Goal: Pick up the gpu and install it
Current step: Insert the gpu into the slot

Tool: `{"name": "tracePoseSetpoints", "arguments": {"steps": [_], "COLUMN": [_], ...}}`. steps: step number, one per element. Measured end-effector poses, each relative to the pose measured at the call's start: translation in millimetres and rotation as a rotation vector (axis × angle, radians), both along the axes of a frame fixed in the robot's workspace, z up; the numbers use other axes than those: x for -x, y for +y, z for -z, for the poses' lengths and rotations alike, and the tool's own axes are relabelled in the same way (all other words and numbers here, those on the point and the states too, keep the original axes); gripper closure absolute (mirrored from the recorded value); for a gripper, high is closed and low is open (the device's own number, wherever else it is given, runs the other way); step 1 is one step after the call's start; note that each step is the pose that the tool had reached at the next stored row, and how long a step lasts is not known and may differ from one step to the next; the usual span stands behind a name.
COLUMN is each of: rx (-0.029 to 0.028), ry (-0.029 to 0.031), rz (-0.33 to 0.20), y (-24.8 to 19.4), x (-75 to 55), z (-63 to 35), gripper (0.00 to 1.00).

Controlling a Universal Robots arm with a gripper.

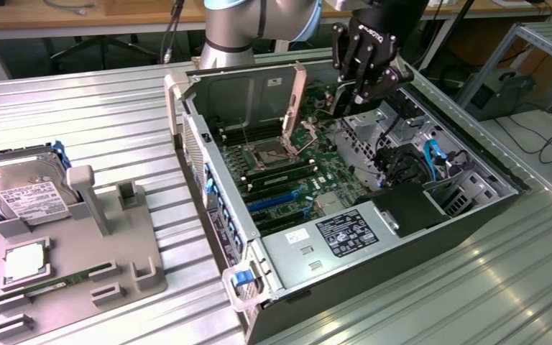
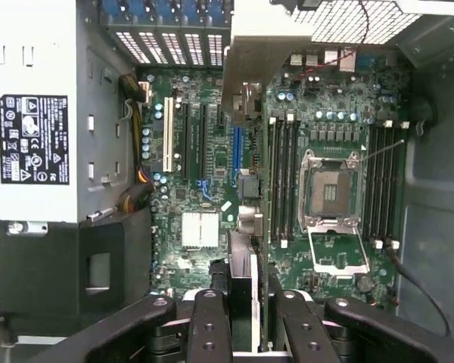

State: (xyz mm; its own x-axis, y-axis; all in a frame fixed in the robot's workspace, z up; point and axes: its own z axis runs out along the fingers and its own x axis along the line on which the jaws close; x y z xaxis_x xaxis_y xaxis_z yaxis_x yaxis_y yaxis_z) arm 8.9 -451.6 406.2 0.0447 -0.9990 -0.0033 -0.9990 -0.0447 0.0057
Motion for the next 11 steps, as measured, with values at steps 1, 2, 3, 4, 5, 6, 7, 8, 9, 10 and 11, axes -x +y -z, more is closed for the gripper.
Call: {"name": "tracePoseSetpoints", "arguments": {"steps": [1, 2, 3, 4, 5, 6, 7, 8, 9, 10, 11], "rx": [-0.0003, -0.0004, -0.0004, -0.0003, -0.0004, -0.0004, -0.0004, -0.0003, -0.0003, -0.0004, -0.0003], "ry": [0.0001, 0.0001, 0.0001, 0.0001, 0.0001, 0.0001, 0.0001, 0.0002, 0.0002, 0.0002, 0.0003], "rz": [-0.005, -0.009, -0.013, -0.015, -0.016, -0.016, -0.016, -0.016, -0.016, -0.016, -0.016], "y": [0.0, 0.0, 0.0, 0.0, 0.0, 0.0, 0.0, -0.1, -0.8, -1.2, -1.2], "x": [0.0, 0.0, 0.0, 0.0, 0.0, 0.0, -0.1, 0.0, -0.1, -0.1, -0.1], "z": [1.7, 3.4, 5.3, 7.0, 8.9, 10.7, 12.5, 14.3, 16.2, 18.1, 19.7], "gripper": [0.72, 0.72, 0.72, 0.72, 0.72, 0.72, 0.72, 0.72, 0.72, 0.72, 0.72]}}
